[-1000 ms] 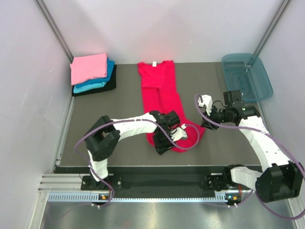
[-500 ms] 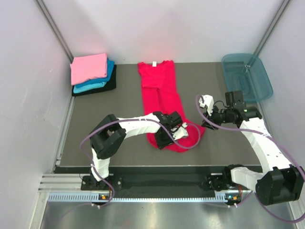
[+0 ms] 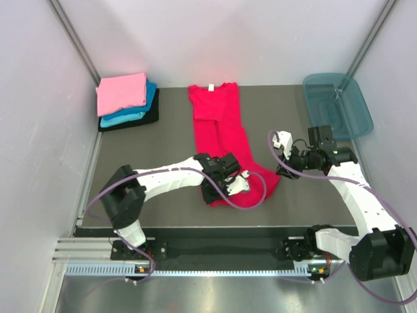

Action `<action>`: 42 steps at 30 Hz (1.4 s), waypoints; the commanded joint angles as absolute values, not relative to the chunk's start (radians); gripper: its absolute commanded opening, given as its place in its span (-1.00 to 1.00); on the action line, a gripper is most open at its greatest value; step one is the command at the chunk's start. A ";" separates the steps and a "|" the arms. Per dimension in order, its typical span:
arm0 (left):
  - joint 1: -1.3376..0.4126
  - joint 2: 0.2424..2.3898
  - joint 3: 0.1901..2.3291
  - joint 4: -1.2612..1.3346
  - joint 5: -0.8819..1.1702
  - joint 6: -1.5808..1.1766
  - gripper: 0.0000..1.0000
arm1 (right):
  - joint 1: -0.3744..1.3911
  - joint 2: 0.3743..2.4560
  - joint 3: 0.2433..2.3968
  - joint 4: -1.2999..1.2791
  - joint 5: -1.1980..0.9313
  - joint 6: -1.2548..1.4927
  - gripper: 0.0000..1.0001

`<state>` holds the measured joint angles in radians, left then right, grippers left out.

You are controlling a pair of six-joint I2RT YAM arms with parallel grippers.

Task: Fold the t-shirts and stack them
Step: Fold the tshirt

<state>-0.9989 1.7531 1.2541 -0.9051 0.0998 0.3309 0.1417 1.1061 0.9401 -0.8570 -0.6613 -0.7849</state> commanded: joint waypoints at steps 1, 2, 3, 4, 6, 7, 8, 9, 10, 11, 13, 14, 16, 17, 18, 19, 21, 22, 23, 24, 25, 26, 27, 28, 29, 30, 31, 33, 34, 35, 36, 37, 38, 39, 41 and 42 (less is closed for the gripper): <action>-1.006 1.649 1.204 -1.003 0.152 0.391 -1.00 | 0.127 1.097 0.943 -0.839 -0.706 -0.789 -0.49; -1.006 1.641 1.195 -1.021 0.164 0.412 -1.00 | 0.127 1.107 0.945 -0.836 -0.707 -0.787 -0.49; -1.006 1.632 1.186 -1.026 0.185 0.425 -1.00 | 0.129 1.112 0.946 -0.835 -0.713 -0.785 -0.49; -1.005 1.632 1.174 -1.032 0.198 0.436 -0.99 | 0.127 1.117 0.948 -0.831 -0.713 -0.778 -0.49; -1.006 1.635 1.166 -1.054 0.225 0.465 -0.91 | 0.129 1.132 0.956 -0.827 -0.716 -0.772 -0.48; -1.006 1.634 1.163 -1.061 0.250 0.472 -0.87 | 0.127 1.137 0.962 -0.827 -0.719 -0.762 -0.48; -1.006 1.631 1.161 -1.071 0.265 0.497 -0.83 | 0.127 1.144 0.971 -0.830 -0.719 -0.759 -0.48; -1.006 1.625 1.157 -1.097 0.281 0.514 -0.75 | 0.127 1.146 0.976 -0.833 -0.722 -0.759 -0.47; -1.006 1.623 1.143 -1.112 0.297 0.544 -0.71 | 0.127 1.150 0.979 -0.838 -0.723 -0.759 -0.47; -1.006 1.621 1.134 -1.129 0.304 0.563 -0.64 | 0.127 1.152 0.983 -0.839 -0.723 -0.761 -0.47; -1.005 1.635 1.123 -1.215 0.314 0.586 -0.50 | 0.127 1.154 0.986 -0.838 -0.722 -0.762 -0.47; -1.006 1.641 1.121 -1.236 0.316 0.595 -0.46 | 0.127 1.155 0.985 -0.839 -0.721 -0.764 -0.47; -1.006 1.634 1.138 -1.270 0.319 0.598 -0.26 | 0.129 1.167 0.988 -0.836 -0.722 -0.761 -0.46; -1.003 1.620 1.156 -1.266 0.313 0.592 -0.25 | 0.127 1.169 0.994 -0.836 -0.724 -0.756 -0.46; -1.003 1.582 1.176 -1.256 0.304 0.583 -0.25 | 0.127 1.173 0.999 -0.833 -0.726 -0.744 -0.46; -1.000 1.563 1.228 -1.211 0.287 0.545 -0.24 | 0.127 1.181 1.002 -0.827 -0.729 -0.736 -0.46; -0.970 1.534 1.302 -1.169 0.226 0.494 -0.21 | 0.127 1.193 1.015 -0.819 -0.735 -0.715 -0.46; -0.956 1.536 1.325 -1.155 0.215 0.477 -0.21 | 0.129 1.207 1.019 -0.809 -0.738 -0.709 -0.46; -0.944 1.542 1.339 -1.141 0.207 0.460 -0.18 | 0.132 1.213 1.023 -0.804 -0.739 -0.706 -0.46; -0.931 1.552 1.347 -1.132 0.195 0.456 -0.16 | 0.133 1.222 1.028 -0.804 -0.738 -0.700 -0.45; -0.931 1.560 1.361 -1.124 0.199 0.457 -0.14 | 0.136 1.241 1.035 -0.802 -0.735 -0.698 -0.45; -0.933 1.568 1.365 -1.102 0.207 0.459 -0.11 | 0.140 1.249 1.051 -0.804 -0.730 -0.695 -0.45; -0.933 1.591 1.387 -1.094 0.240 0.456 -0.10 | 0.140 1.259 1.061 -0.805 -0.729 -0.692 -0.45; -0.934 1.610 1.399 -1.086 0.250 0.445 -0.10 | 0.141 1.275 1.081 -0.810 -0.726 -0.692 -0.45; -0.936 1.655 1.411 -1.065 0.261 0.440 -0.09 | 0.141 1.282 1.092 -0.811 -0.719 -0.692 -0.45; -0.939 1.681 1.449 -1.068 0.267 0.437 -0.09 | 0.141 1.288 1.100 -0.813 -0.715 -0.692 -0.45; -0.940 1.707 1.468 -1.071 0.268 0.434 -0.08 | 0.141 1.304 1.109 -0.818 -0.713 -0.693 -0.44; -0.946 1.785 1.527 -1.087 0.262 0.422 -0.10 | 0.141 1.319 1.132 -0.827 -0.710 -0.698 -0.45; -0.948 1.808 1.542 -1.089 0.243 0.398 -0.10 | 0.141 1.330 1.138 -0.831 -0.712 -0.703 -0.45; -0.950 1.847 1.552 -1.089 0.233 0.379 -0.12 | 0.141 1.338 1.137 -0.833 -0.710 -0.706 -0.45; -0.954 1.861 1.580 -1.101 0.224 0.367 -0.13 | 0.141 1.344 1.135 -0.834 -0.709 -0.715 -0.45; -0.957 1.871 1.586 -1.103 0.215 0.339 -0.14 | 0.143 1.354 1.131 -0.833 -0.704 -0.722 -0.45; -0.962 1.879 1.592 -1.104 0.184 0.325 -0.14 | 0.141 1.358 1.118 -0.830 -0.698 -0.729 -0.45; -0.971 1.891 1.597 -1.108 0.173 0.312 -0.10 | 0.140 1.361 1.114 -0.828 -0.699 -0.739 -0.46; -0.980 1.901 1.586 -1.115 0.163 0.273 -0.07 | 0.140 1.351 1.098 -0.825 -0.703 -0.745 -0.46; -0.986 1.905 1.566 -1.112 0.157 0.256 -0.07 | 0.141 1.344 1.094 -0.822 -0.703 -0.746 -0.46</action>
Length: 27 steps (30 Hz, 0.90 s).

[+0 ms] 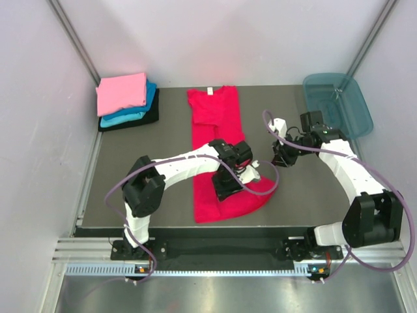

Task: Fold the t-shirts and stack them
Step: Fold the tshirt

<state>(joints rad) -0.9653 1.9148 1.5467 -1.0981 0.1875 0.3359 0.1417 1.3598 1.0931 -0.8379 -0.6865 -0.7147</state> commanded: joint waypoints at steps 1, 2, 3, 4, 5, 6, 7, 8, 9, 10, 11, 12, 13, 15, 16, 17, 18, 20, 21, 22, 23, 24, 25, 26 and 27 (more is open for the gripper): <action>-0.988 1.905 1.554 -1.103 0.153 0.217 -0.08 | 0.138 1.324 1.085 -0.816 -0.704 -0.746 -0.46; -0.991 1.910 1.542 -1.097 0.153 0.207 -0.08 | 0.134 1.309 1.081 -0.816 -0.704 -0.746 -0.47; -0.997 1.910 1.519 -1.089 0.153 0.206 -0.08 | 0.129 1.298 1.080 -0.816 -0.703 -0.746 -0.47; -1.003 1.910 1.510 -1.078 0.146 0.193 -0.08 | 0.123 1.273 1.083 -0.818 -0.703 -0.742 -0.47; -1.009 1.916 1.500 -1.062 0.138 0.189 -0.07 | 0.100 1.263 1.086 -0.816 -0.710 -0.741 -0.47; -1.020 1.919 1.488 -1.055 0.135 0.189 -0.07 | 0.086 1.250 1.091 -0.818 -0.715 -0.732 -0.47; -1.028 1.924 1.482 -1.049 0.132 0.193 -0.07 | 0.071 1.233 1.104 -0.815 -0.719 -0.723 -0.47; -1.037 1.934 1.480 -1.040 0.129 0.195 -0.07 | 0.031 1.227 1.115 -0.813 -0.744 -0.710 -0.47; -1.046 1.934 1.474 -1.037 0.130 0.198 -0.07 | 0.011 1.224 1.127 -0.815 -0.759 -0.686 -0.47; -1.052 1.939 1.473 -1.034 0.133 0.195 -0.07 | 0.005 1.226 1.156 -0.819 -0.779 -0.675 -0.47; -1.063 1.947 1.473 -1.028 0.136 0.196 -0.06 | -0.052 1.230 1.172 -0.827 -0.810 -0.666 -0.47; -1.071 1.950 1.468 -1.026 0.132 0.192 -0.06 | -0.061 1.242 1.187 -0.844 -0.822 -0.658 -0.46; -1.077 1.954 1.467 -1.022 0.130 0.192 -0.05 | -0.067 1.247 1.213 -0.854 -0.831 -0.658 -0.46; -1.094 1.967 1.453 -1.017 0.127 0.192 -0.04 | -0.077 1.253 1.221 -0.859 -0.845 -0.658 -0.46; -1.098 1.967 1.447 -1.014 0.129 0.186 -0.04 | -0.077 1.250 1.218 -0.859 -0.845 -0.658 -0.46; -1.104 1.970 1.433 -1.011 0.130 0.184 -0.04 | -0.077 1.246 1.215 -0.858 -0.847 -0.658 -0.46; -1.108 1.970 1.428 -1.008 0.130 0.181 -0.03 | -0.077 1.246 1.210 -0.856 -0.847 -0.661 -0.46; -1.114 1.971 1.411 -1.000 0.115 0.178 -0.02 | -0.078 1.238 1.198 -0.856 -0.847 -0.664 -0.46; -1.114 1.971 1.407 -0.996 0.107 0.178 -0.02 | -0.078 1.235 1.193 -0.857 -0.847 -0.664 -0.46; -1.114 1.974 1.399 -0.988 0.100 0.179 -0.02 | -0.078 1.226 1.183 -0.856 -0.848 -0.666 -0.46; -1.114 1.983 1.393 -0.985 0.085 0.181 -0.02 | -0.078 1.221 1.178 -0.854 -0.850 -0.666 -0.46; -1.114 1.986 1.387 -0.983 0.077 0.181 -0.03 | -0.078 1.216 1.174 -0.856 -0.850 -0.666 -0.46; -1.114 1.991 1.384 -0.976 0.069 0.173 -0.06 | -0.080 1.207 1.166 -0.857 -0.851 -0.666 -0.46; -1.114 1.996 1.384 -0.970 0.063 0.175 -0.08 | -0.078 1.207 1.163 -0.857 -0.851 -0.667 -0.46; -1.114 1.996 1.387 -0.966 0.061 0.176 -0.09 | -0.078 1.201 1.160 -0.859 -0.851 -0.670 -0.46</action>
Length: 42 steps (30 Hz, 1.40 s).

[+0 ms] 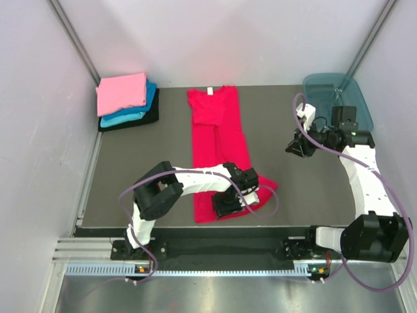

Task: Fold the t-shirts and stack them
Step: Fold the tshirt

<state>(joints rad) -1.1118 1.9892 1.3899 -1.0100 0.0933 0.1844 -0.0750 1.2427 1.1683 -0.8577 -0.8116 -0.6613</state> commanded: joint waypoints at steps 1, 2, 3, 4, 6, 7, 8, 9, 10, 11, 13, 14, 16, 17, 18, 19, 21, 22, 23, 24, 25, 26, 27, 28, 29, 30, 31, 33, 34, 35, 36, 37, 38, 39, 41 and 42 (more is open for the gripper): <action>-1.114 1.997 1.393 -0.965 0.060 0.176 -0.11 | -0.080 1.198 1.155 -0.859 -0.853 -0.673 -0.46; -1.114 2.005 1.405 -0.965 0.057 0.178 -0.15 | -0.080 1.198 1.154 -0.862 -0.850 -0.676 -0.46; -1.114 2.008 1.411 -0.968 0.061 0.181 -0.17 | -0.078 1.198 1.154 -0.865 -0.848 -0.678 -0.46; -1.114 2.016 1.417 -0.968 0.063 0.181 -0.17 | -0.080 1.197 1.154 -0.868 -0.848 -0.681 -0.46; -1.117 2.020 1.430 -0.971 0.067 0.186 -0.29 | -0.080 1.192 1.152 -0.874 -0.847 -0.687 -0.46; -1.120 2.023 1.433 -0.971 0.072 0.190 -0.40 | -0.080 1.189 1.147 -0.873 -0.845 -0.687 -0.46; -1.124 2.022 1.439 -0.977 0.077 0.193 -0.48 | -0.080 1.186 1.146 -0.873 -0.842 -0.689 -0.46; -1.127 2.022 1.439 -0.980 0.080 0.198 -0.55 | -0.080 1.178 1.143 -0.873 -0.842 -0.690 -0.46; -1.131 2.020 1.440 -0.983 0.080 0.201 -0.55 | -0.080 1.175 1.137 -0.876 -0.842 -0.692 -0.46; -1.140 2.011 1.443 -0.986 0.080 0.201 -0.54 | -0.080 1.172 1.135 -0.874 -0.841 -0.696 -0.46; -1.146 1.993 1.440 -0.997 0.083 0.212 -0.52 | -0.081 1.163 1.128 -0.879 -0.839 -0.699 -0.46; -1.153 1.987 1.434 -0.999 0.083 0.216 -0.55 | -0.081 1.161 1.126 -0.879 -0.836 -0.703 -0.46; -1.160 1.967 1.424 -1.003 0.077 0.222 -0.56 | -0.081 1.160 1.120 -0.879 -0.838 -0.704 -0.45; -1.163 1.960 1.416 -1.006 0.075 0.222 -0.56 | -0.081 1.158 1.120 -0.879 -0.839 -0.706 -0.46; -1.164 1.953 1.413 -1.009 0.074 0.227 -0.54 | -0.081 1.160 1.120 -0.879 -0.839 -0.706 -0.46; -1.166 1.939 1.410 -1.018 0.074 0.232 -0.50 | -0.080 1.160 1.120 -0.882 -0.842 -0.706 -0.46; -1.167 1.922 1.405 -1.025 0.072 0.236 -0.52 | -0.081 1.164 1.123 -0.882 -0.845 -0.706 -0.45; -1.167 1.907 1.405 -1.026 0.074 0.239 -0.60 | -0.080 1.166 1.123 -0.882 -0.847 -0.706 -0.45; -1.169 1.898 1.405 -1.028 0.077 0.239 -0.79 | -0.081 1.167 1.124 -0.882 -0.850 -0.703 -0.45; -1.172 1.891 1.405 -1.028 0.075 0.244 -0.89 | -0.081 1.170 1.127 -0.882 -0.851 -0.703 -0.46; -1.173 1.882 1.407 -1.029 0.075 0.248 -0.98 | -0.081 1.172 1.129 -0.881 -0.853 -0.701 -0.45; -1.177 1.881 1.410 -1.034 0.072 0.252 -1.00 | -0.081 1.175 1.129 -0.877 -0.856 -0.696 -0.45; -1.180 1.878 1.411 -1.034 0.063 0.255 -1.00 | -0.081 1.180 1.132 -0.876 -0.857 -0.693 -0.45; -1.180 1.875 1.414 -1.034 0.063 0.259 -1.00 | -0.081 1.183 1.135 -0.874 -0.861 -0.689 -0.45; -1.180 1.876 1.422 -1.034 0.064 0.259 -1.00 | -0.081 1.186 1.137 -0.874 -0.862 -0.684 -0.45; -1.181 1.876 1.427 -1.032 0.066 0.267 -1.00 | -0.081 1.187 1.140 -0.874 -0.864 -0.683 -0.45; -1.186 1.878 1.431 -1.032 0.080 0.271 -1.00 | -0.081 1.187 1.141 -0.873 -0.864 -0.678 -0.45; -1.192 1.888 1.454 -1.040 0.104 0.281 -1.00 | -0.081 1.186 1.141 -0.870 -0.862 -0.676 -0.44; -1.199 1.899 1.469 -1.039 0.121 0.279 -1.00 | -0.081 1.184 1.140 -0.871 -0.861 -0.676 -0.44; -1.204 1.902 1.476 -1.039 0.130 0.279 -1.00 | -0.081 1.184 1.140 -0.873 -0.859 -0.676 -0.44; -1.207 1.910 1.482 -1.035 0.139 0.275 -1.00 | -0.081 1.178 1.135 -0.873 -0.856 -0.676 -0.44; -1.212 1.920 1.491 -1.032 0.147 0.273 -1.00 | -0.081 1.175 1.134 -0.873 -0.851 -0.680 -0.45; -1.213 1.925 1.497 -1.031 0.147 0.273 -1.00 | -0.081 1.172 1.129 -0.873 -0.848 -0.683 -0.44; -1.215 1.939 1.503 -1.026 0.147 0.273 -1.00 | -0.081 1.164 1.121 -0.876 -0.845 -0.686 -0.45; -1.218 1.951 1.522 -1.025 0.150 0.272 -1.00 | -0.081 1.154 1.109 -0.880 -0.839 -0.695 -0.44; -1.219 1.960 1.525 -1.023 0.153 0.268 -1.00 | -0.081 1.149 1.105 -0.885 -0.838 -0.696 -0.45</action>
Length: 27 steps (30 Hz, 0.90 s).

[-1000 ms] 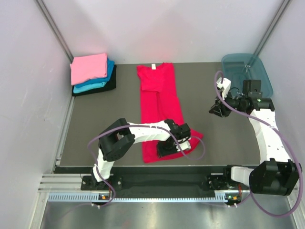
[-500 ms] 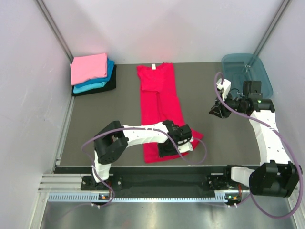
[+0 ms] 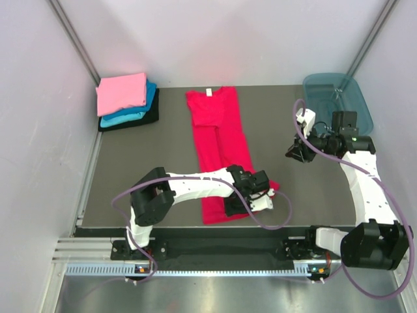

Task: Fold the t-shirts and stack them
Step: Fold the tshirt

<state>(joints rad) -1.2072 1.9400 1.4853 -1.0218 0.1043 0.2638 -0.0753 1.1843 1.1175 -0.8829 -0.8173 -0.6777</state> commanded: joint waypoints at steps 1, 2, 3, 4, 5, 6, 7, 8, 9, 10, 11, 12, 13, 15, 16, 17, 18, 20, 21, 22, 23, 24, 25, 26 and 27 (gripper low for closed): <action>-1.223 1.963 1.523 -1.025 0.156 0.268 -1.00 | -0.081 1.146 1.101 -0.887 -0.833 -0.703 -0.44; -1.224 1.965 1.519 -1.023 0.161 0.267 -1.00 | -0.081 1.140 1.100 -0.893 -0.831 -0.704 -0.44; -1.224 1.962 1.510 -1.025 0.166 0.267 -1.00 | -0.081 1.137 1.095 -0.896 -0.831 -0.706 -0.44; -1.226 1.959 1.488 -1.025 0.173 0.265 -1.00 | -0.080 1.134 1.092 -0.897 -0.828 -0.712 -0.44; -1.226 1.954 1.477 -1.023 0.195 0.258 -1.00 | -0.081 1.128 1.088 -0.900 -0.828 -0.713 -0.45; -1.227 1.948 1.468 -1.025 0.208 0.255 -1.00 | -0.081 1.124 1.083 -0.900 -0.825 -0.715 -0.45; -1.227 1.947 1.456 -1.020 0.218 0.253 -0.90 | -0.081 1.123 1.078 -0.899 -0.824 -0.721 -0.45; -1.230 1.945 1.453 -1.019 0.221 0.246 -0.78 | -0.081 1.123 1.072 -0.899 -0.825 -0.722 -0.45; -1.232 1.951 1.459 -1.017 0.210 0.245 -0.60 | -0.081 1.124 1.071 -0.899 -0.828 -0.724 -0.45; -1.233 1.954 1.465 -1.017 0.198 0.244 -0.44 | -0.081 1.126 1.069 -0.897 -0.828 -0.724 -0.45; -1.235 1.962 1.476 -1.019 0.169 0.245 -0.26 | -0.081 1.130 1.068 -0.897 -0.830 -0.724 -0.45; -1.235 1.960 1.489 -1.023 0.146 0.247 -0.22 | -0.081 1.132 1.068 -0.897 -0.831 -0.724 -0.45; -1.235 1.956 1.530 -1.032 0.114 0.247 -0.20 | -0.081 1.132 1.068 -0.897 -0.833 -0.724 -0.45; -1.235 1.921 1.577 -1.038 -0.004 0.253 -0.16 | -0.081 1.132 1.069 -0.896 -0.834 -0.726 -0.45; -1.233 1.902 1.583 -1.031 -0.067 0.255 -0.13 | -0.081 1.131 1.068 -0.897 -0.828 -0.727 -0.45; -1.232 1.881 1.589 -1.011 -0.108 0.267 -0.10 | -0.081 1.132 1.062 -0.896 -0.822 -0.729 -0.45; -1.226 1.846 1.606 -1.000 -0.156 0.267 -0.08 | -0.081 1.135 1.055 -0.894 -0.813 -0.729 -0.44; -1.209 1.804 1.615 -0.973 -0.253 0.253 -0.07 | -0.083 1.144 1.028 -0.896 -0.808 -0.729 -0.44; -1.180 1.772 1.623 -0.957 -0.273 0.244 -0.06 | -0.083 1.152 1.016 -0.897 -0.804 -0.727 -0.44; -1.158 1.758 1.626 -0.954 -0.282 0.236 -0.06 | -0.083 1.166 1.005 -0.922 -0.802 -0.735 -0.43; -1.134 1.749 1.631 -0.953 -0.275 0.218 -0.06 | -0.083 1.208 1.000 -0.951 -0.805 -0.753 -0.41; -1.080 1.738 1.637 -0.951 -0.267 0.207 -0.06 | -0.083 1.238 1.008 -0.992 -0.817 -0.820 -0.41; -1.050 1.736 1.643 -0.951 -0.255 0.195 -0.06 | -0.083 1.271 1.018 -1.094 -0.824 -0.857 -0.40; -1.019 1.733 1.647 -0.953 -0.230 0.172 -0.06 | -0.084 1.340 1.043 -1.144 -0.831 -0.892 -0.39; -0.961 1.739 1.658 -0.951 -0.226 0.163 -0.07 | -0.087 1.373 1.057 -1.194 -0.839 -0.932 -0.38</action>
